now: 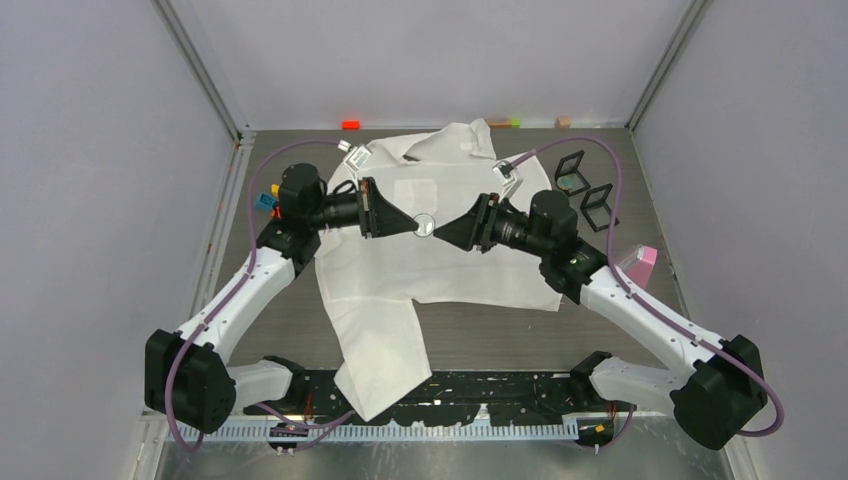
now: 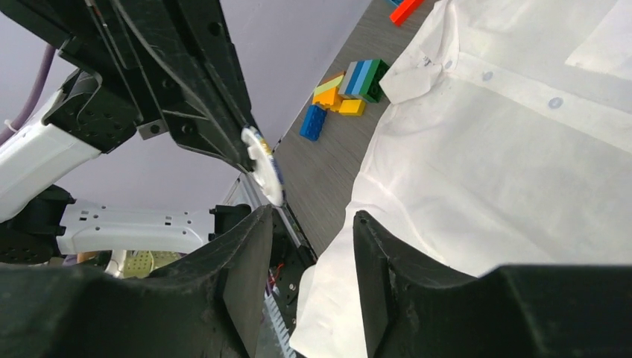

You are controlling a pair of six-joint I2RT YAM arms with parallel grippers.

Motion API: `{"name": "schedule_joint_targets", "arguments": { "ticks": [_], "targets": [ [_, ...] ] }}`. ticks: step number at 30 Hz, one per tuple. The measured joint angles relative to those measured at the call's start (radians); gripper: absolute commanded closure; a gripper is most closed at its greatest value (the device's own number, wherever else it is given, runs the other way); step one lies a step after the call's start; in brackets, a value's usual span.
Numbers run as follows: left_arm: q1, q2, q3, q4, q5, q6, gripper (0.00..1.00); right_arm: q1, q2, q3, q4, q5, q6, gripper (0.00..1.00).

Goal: Pin the brooch onto the clothing

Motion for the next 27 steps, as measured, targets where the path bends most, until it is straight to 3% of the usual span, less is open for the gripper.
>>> {"name": "schedule_joint_targets", "arguments": {
  "ticks": [19, 27],
  "targets": [
    [0.001, 0.024, -0.002, 0.046, 0.052, -0.041, 1.0, 0.0, 0.08, -0.02, 0.171, -0.062, 0.085, 0.72],
    [0.001, 0.042, -0.002, 0.054, 0.074, -0.046, 1.0, 0.0, 0.091, -0.02, 0.201, -0.098, 0.096, 0.98]
  ]
}}
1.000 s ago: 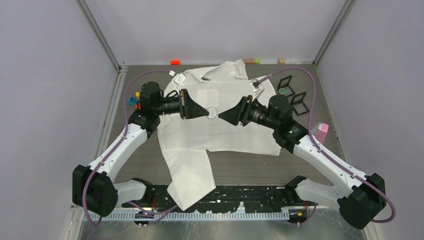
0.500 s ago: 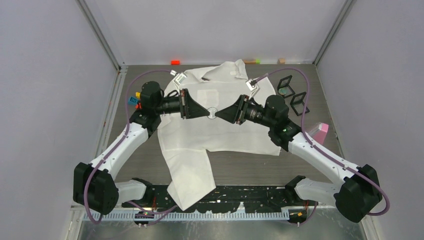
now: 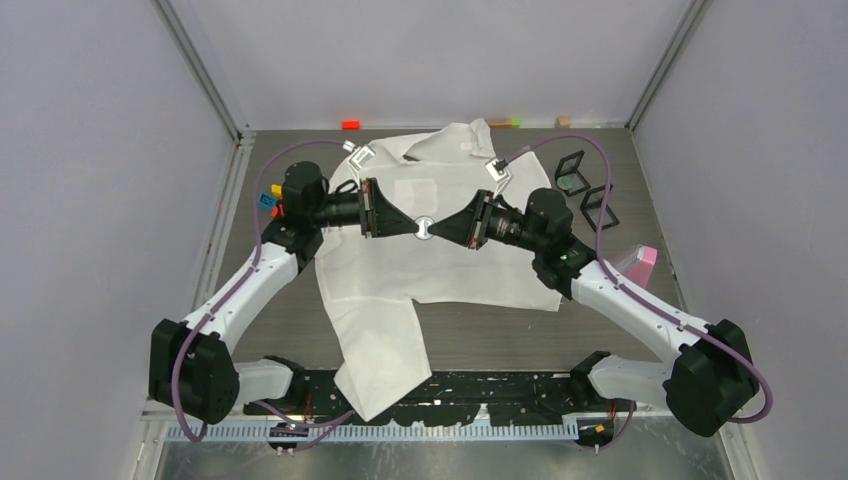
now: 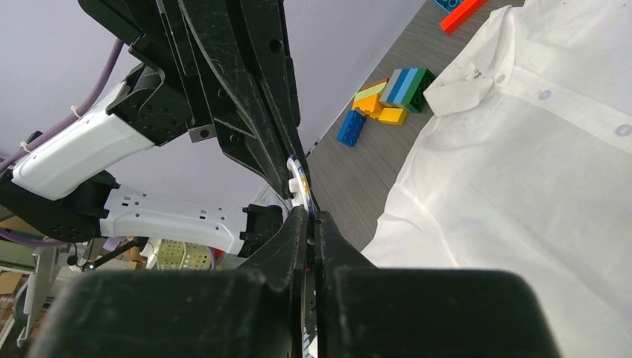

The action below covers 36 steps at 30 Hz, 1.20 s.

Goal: Pin the brooch onto the clothing

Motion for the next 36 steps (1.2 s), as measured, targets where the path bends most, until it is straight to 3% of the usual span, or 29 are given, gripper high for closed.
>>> {"name": "schedule_joint_targets", "arguments": {
  "ticks": [2, 3, 8, 12, 15, 19, 26, 33, 36],
  "targets": [
    [0.002, 0.002, 0.0, 0.0, 0.004, -0.003, 0.99, 0.0, 0.0, 0.0, 0.001, -0.004, -0.004, 0.99],
    [0.002, 0.002, 0.0, 0.0, 0.006, -0.003, 0.93, 0.0, 0.0, 0.001, -0.003, -0.005, -0.007, 0.99],
    [0.001, 0.014, 0.0, -0.002, 0.019, 0.006, 0.54, 0.0, -0.006, 0.047, -0.114, 0.013, -0.086, 1.0],
    [-0.005, 0.013, 0.014, -0.062, 0.033, 0.049, 0.39, -0.006, -0.021, 0.097, -0.267, 0.039, -0.182, 1.0],
    [-0.007, -0.002, 0.026, -0.12, 0.032, 0.098, 0.34, -0.013, -0.024, 0.142, -0.373, 0.026, -0.248, 1.0],
    [-0.007, -0.013, 0.045, -0.161, 0.04, 0.139, 0.34, -0.018, -0.024, 0.19, -0.475, -0.041, -0.312, 0.99],
    [-0.032, -0.009, 0.062, -0.191, 0.08, 0.166, 0.58, -0.018, -0.024, 0.228, -0.541, -0.201, -0.341, 1.0],
    [-0.078, -0.006, 0.062, -0.221, 0.116, 0.178, 0.73, -0.018, -0.02, 0.241, -0.545, -0.278, -0.336, 1.0],
    [-0.084, -0.006, 0.062, -0.222, 0.124, 0.184, 0.74, -0.018, -0.015, 0.242, -0.542, -0.292, -0.333, 0.99]
  ]
}}
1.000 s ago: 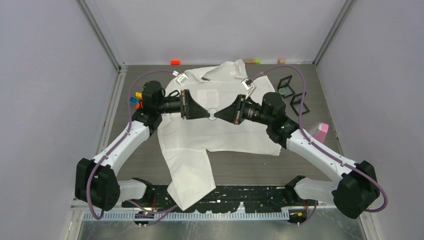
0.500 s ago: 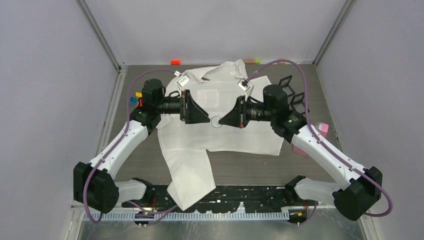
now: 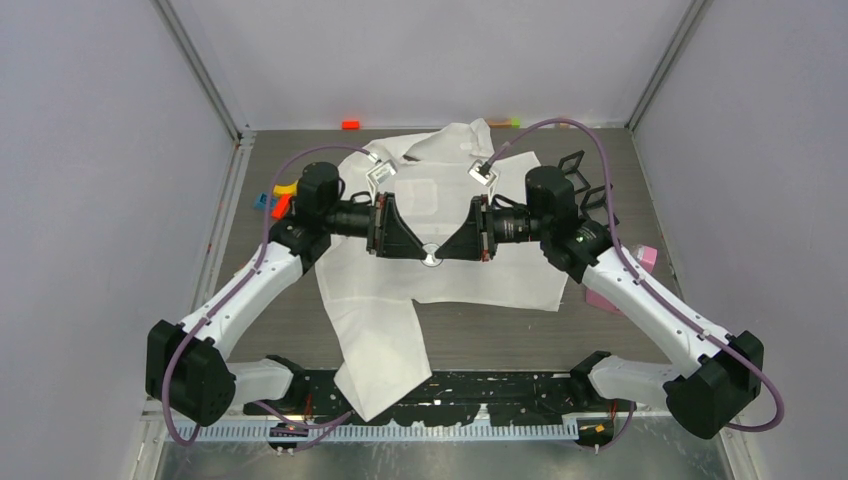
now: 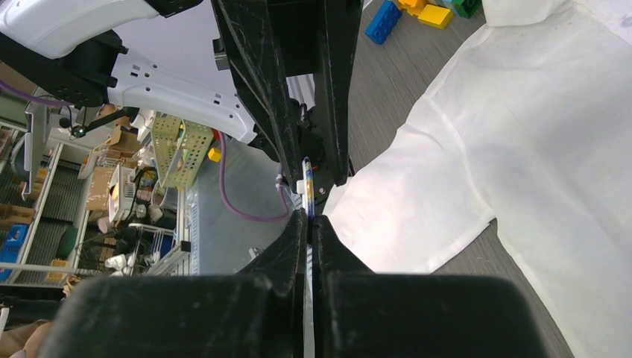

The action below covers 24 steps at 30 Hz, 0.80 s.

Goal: Pin the brooch onto the clothing

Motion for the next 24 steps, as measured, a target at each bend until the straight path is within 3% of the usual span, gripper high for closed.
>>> {"name": "schedule_joint_targets", "arguments": {
  "ticks": [5, 10, 11, 13, 17, 19, 24],
  "targets": [
    [-0.011, 0.001, 0.0, -0.003, 0.007, 0.004, 0.8, 0.0, 0.011, 0.002, 0.0, -0.01, 0.003, 0.99],
    [-0.029, 0.011, 0.0, -0.005, 0.011, 0.004, 1.0, 0.0, 0.015, 0.011, -0.007, -0.009, 0.001, 0.99],
    [-0.031, 0.011, 0.0, -0.006, 0.015, 0.005, 1.0, 0.0, 0.015, 0.011, -0.013, -0.009, -0.001, 0.98],
    [-0.034, 0.011, 0.0, -0.008, 0.016, 0.006, 1.0, 0.0, 0.015, 0.011, -0.02, -0.006, -0.002, 0.84],
    [-0.035, 0.011, 0.017, -0.071, -0.022, 0.064, 1.0, 0.0, 0.015, 0.011, -0.034, 0.044, -0.005, 0.41],
    [-0.033, 0.005, 0.037, -0.134, -0.078, 0.117, 1.0, 0.0, 0.015, 0.014, -0.047, 0.1, -0.011, 0.34],
    [0.027, -0.034, 0.047, -0.231, -0.283, 0.169, 1.0, 0.0, 0.036, 0.016, -0.069, 0.278, 0.0, 0.3]
  ]
}}
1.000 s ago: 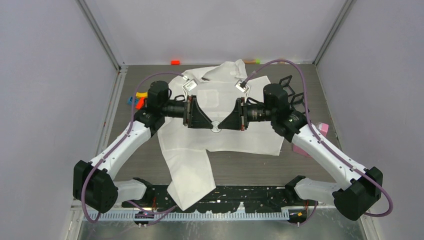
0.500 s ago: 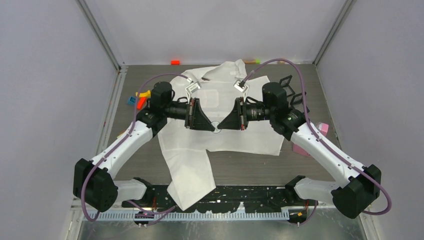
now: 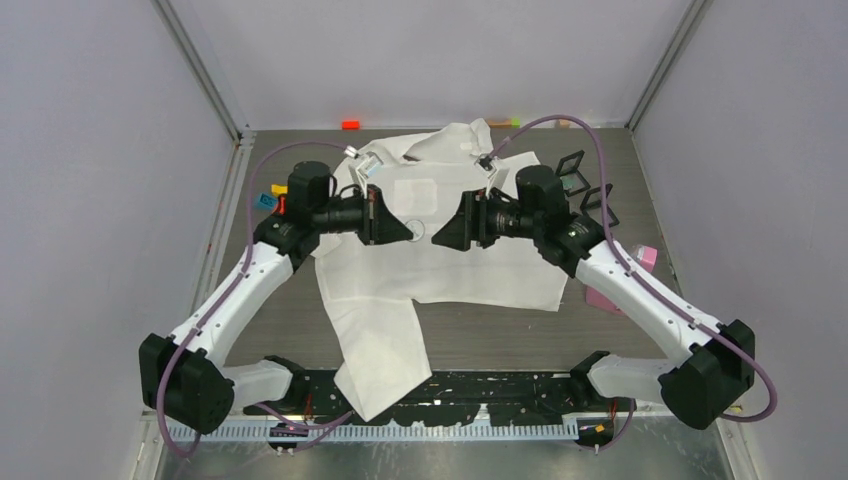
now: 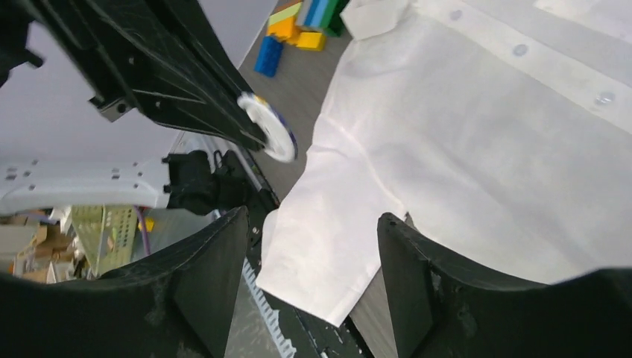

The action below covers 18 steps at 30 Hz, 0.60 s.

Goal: Pin the brooch onto the clothing

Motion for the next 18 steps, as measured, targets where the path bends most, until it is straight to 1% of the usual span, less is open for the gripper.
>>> {"name": "schedule_joint_targets", "arguments": {
  "ticks": [4, 7, 8, 10, 15, 18],
  "targets": [
    [0.058, -0.02, -0.007, -0.053, -0.205, -0.003, 1.0, 0.027, 0.077, 0.0, 0.021, 0.125, 0.043, 0.31],
    [0.098, -0.071, -0.058, -0.09, -0.352, -0.005, 1.0, 0.098, 0.169, 0.002, 0.018, 0.274, 0.058, 0.37],
    [0.11, -0.085, -0.074, -0.099, -0.379, -0.006, 1.0, 0.127, 0.206, 0.013, 0.0, 0.328, 0.058, 0.4],
    [0.137, -0.118, -0.114, -0.124, -0.431, -0.008, 1.0, 0.183, 0.286, 0.056, -0.034, 0.422, 0.05, 0.44],
    [0.193, -0.146, -0.181, -0.192, -0.518, -0.008, 1.0, 0.316, 0.533, 0.246, -0.09, 0.619, 0.002, 0.44],
    [0.201, -0.15, -0.192, -0.214, -0.571, -0.011, 1.0, 0.376, 0.657, 0.346, -0.107, 0.697, -0.025, 0.44]
  ]
}}
